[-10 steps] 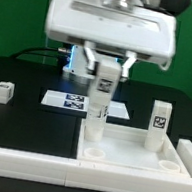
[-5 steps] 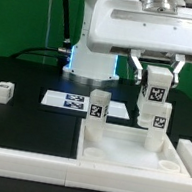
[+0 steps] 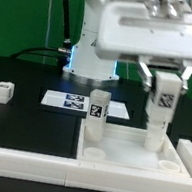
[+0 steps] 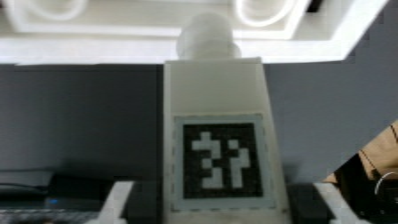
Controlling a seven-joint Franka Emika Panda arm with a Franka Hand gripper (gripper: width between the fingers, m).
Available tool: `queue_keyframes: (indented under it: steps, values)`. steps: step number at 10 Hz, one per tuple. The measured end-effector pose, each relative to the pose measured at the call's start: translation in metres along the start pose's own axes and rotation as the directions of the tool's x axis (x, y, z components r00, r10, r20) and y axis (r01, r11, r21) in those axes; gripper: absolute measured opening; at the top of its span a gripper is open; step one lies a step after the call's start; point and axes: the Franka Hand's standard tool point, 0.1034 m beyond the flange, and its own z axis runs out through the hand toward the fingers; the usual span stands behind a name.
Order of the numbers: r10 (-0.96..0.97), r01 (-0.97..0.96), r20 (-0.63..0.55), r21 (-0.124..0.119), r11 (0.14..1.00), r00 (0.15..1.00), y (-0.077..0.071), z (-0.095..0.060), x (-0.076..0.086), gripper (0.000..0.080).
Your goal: Assemble square table
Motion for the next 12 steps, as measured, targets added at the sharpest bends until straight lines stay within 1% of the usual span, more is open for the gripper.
queue_keyframes:
  steps: [2, 3, 5, 7, 8, 12]
  values:
    - [-0.002, 0.002, -0.003, 0.012, 1.0, 1.0, -0.008, 0.011, 0.004, 0.0291]
    - [-0.004, 0.004, 0.003, 0.017, 1.0, 1.0, -0.012, 0.016, 0.001, 0.0291]
    - [0.001, -0.002, 0.021, 0.019, 1.0, 1.0, -0.012, 0.026, -0.008, 0.0291]
    - [0.005, -0.005, 0.028, 0.01, 1.0, 1.0, -0.004, 0.029, -0.012, 0.0291]
    - [0.009, -0.009, 0.026, 0.006, 1.0, 1.0, 0.0, 0.029, -0.011, 0.0291]
    - [0.008, -0.008, 0.024, 0.011, 1.0, 1.0, -0.004, 0.031, -0.01, 0.0291]
